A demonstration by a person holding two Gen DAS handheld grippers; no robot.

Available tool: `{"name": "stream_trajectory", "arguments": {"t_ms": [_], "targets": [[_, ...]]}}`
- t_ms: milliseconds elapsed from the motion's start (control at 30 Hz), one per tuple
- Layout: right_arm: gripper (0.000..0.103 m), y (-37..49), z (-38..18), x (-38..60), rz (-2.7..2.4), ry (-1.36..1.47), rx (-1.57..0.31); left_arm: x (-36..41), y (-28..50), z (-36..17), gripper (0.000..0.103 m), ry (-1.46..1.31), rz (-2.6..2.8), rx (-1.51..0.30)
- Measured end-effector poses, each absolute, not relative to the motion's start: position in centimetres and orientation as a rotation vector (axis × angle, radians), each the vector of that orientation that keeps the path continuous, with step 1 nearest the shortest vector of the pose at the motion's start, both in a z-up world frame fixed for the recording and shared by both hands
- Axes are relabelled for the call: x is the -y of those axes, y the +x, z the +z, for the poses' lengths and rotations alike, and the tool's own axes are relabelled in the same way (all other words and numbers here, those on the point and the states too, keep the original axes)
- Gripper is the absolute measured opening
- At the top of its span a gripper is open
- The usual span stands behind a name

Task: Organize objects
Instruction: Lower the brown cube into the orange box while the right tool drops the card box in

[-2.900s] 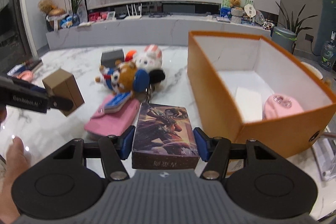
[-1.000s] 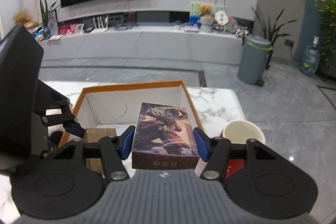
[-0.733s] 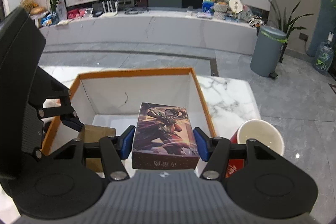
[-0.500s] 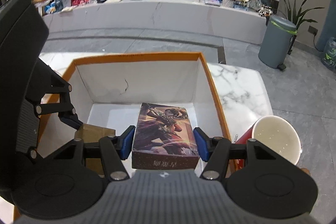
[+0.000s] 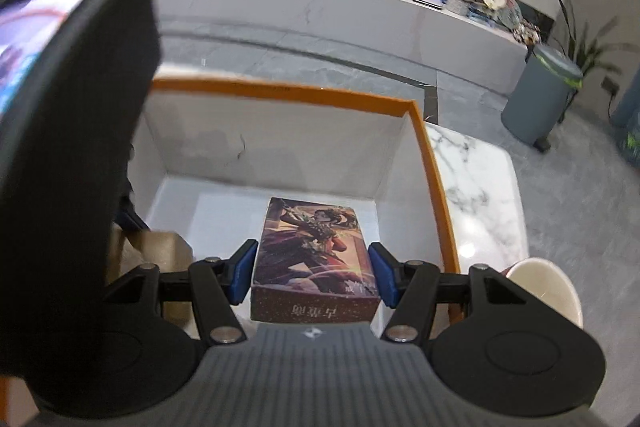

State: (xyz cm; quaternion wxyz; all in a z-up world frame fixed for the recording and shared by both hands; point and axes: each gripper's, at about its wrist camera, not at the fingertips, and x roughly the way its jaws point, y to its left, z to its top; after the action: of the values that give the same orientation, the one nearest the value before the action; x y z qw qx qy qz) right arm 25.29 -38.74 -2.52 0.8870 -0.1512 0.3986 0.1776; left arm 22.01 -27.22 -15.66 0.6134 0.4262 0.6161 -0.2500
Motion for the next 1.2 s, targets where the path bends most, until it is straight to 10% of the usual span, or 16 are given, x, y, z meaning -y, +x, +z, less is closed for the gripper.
{"name": "stream_trajectory", "arguments": {"t_ms": [1200], "targets": [[0.063,22.9,2.5,40.8,0.323,-0.223,-0.741,23.8,7.3,-16.2,0.091,0.830,-0.600,-1.282]]}}
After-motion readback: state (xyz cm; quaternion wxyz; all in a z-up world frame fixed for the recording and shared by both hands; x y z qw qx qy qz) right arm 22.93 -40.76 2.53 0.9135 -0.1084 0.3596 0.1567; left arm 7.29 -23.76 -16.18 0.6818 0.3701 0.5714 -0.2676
